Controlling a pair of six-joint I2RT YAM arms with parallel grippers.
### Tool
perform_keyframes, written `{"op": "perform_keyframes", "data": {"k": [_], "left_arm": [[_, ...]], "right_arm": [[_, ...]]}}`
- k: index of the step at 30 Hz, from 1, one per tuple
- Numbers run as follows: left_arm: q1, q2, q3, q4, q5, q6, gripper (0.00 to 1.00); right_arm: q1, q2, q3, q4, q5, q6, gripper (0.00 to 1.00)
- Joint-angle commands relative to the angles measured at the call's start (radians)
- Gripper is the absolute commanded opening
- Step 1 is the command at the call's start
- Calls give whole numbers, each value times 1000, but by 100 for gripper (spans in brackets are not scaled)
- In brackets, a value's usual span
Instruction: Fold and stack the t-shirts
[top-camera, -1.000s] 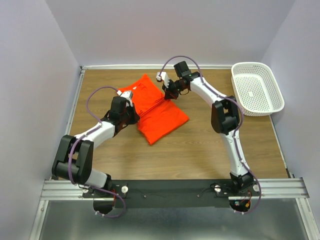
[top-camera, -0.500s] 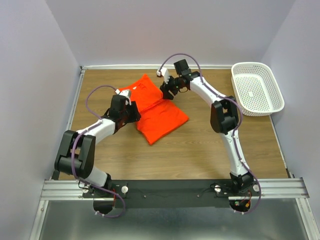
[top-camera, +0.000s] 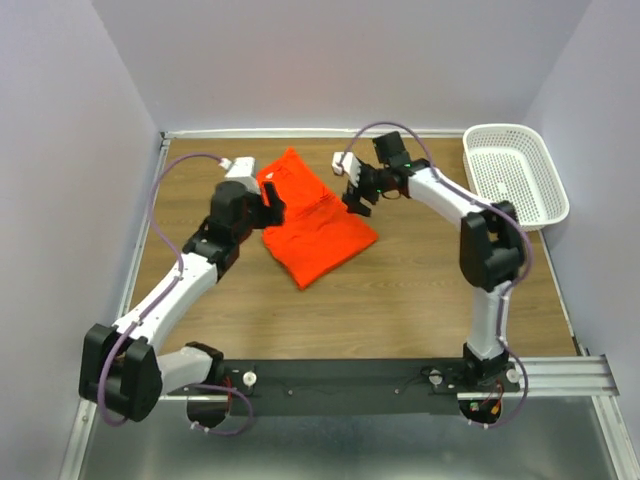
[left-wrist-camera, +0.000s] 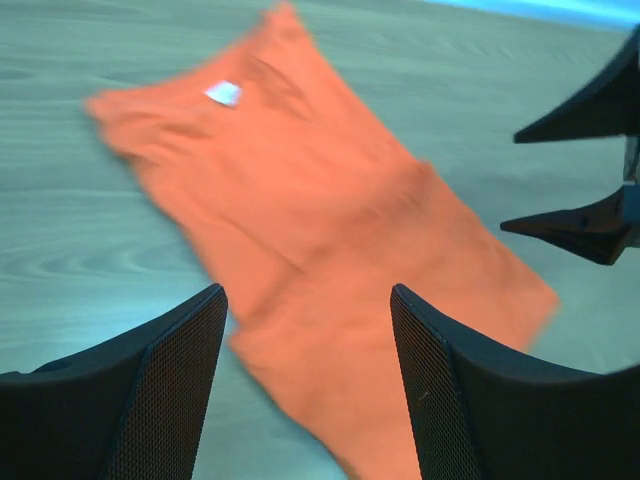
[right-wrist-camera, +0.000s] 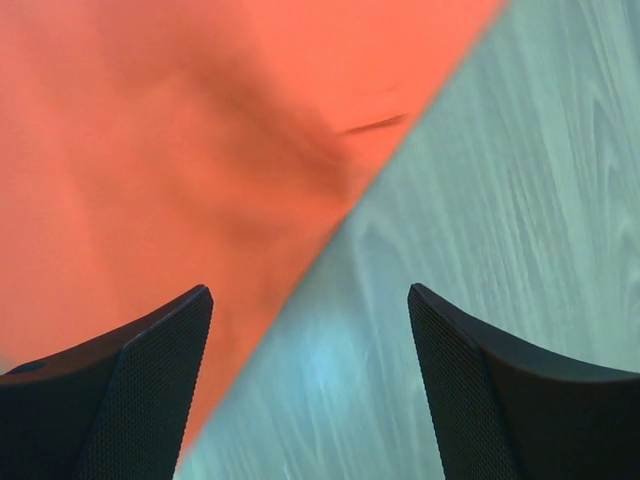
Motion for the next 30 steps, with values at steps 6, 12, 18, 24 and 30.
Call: {"op": "perform_keyframes", "data": {"k": [6, 12, 18, 24, 30], "left_arm": [[-424, -58, -100, -213, 65, -182, 75], [-465, 3, -172, -155, -12, -205, 74], [-491, 135, -155, -125, -2, -167, 74], [-509, 219, -134, -122, -32, -151, 73], [-521, 261, -117, -174, -132, -182, 73]], "right_arm": [[-15, -256, -483, -205, -170, -960, 84], [-15, -165, -419, -219, -146, -968, 81], [-15, -150, -439, -227, -117, -980, 78], [-15, -153, -446, -230, -130, -974, 76], [-15, -157, -440, -238, -138, -966, 75]]}}
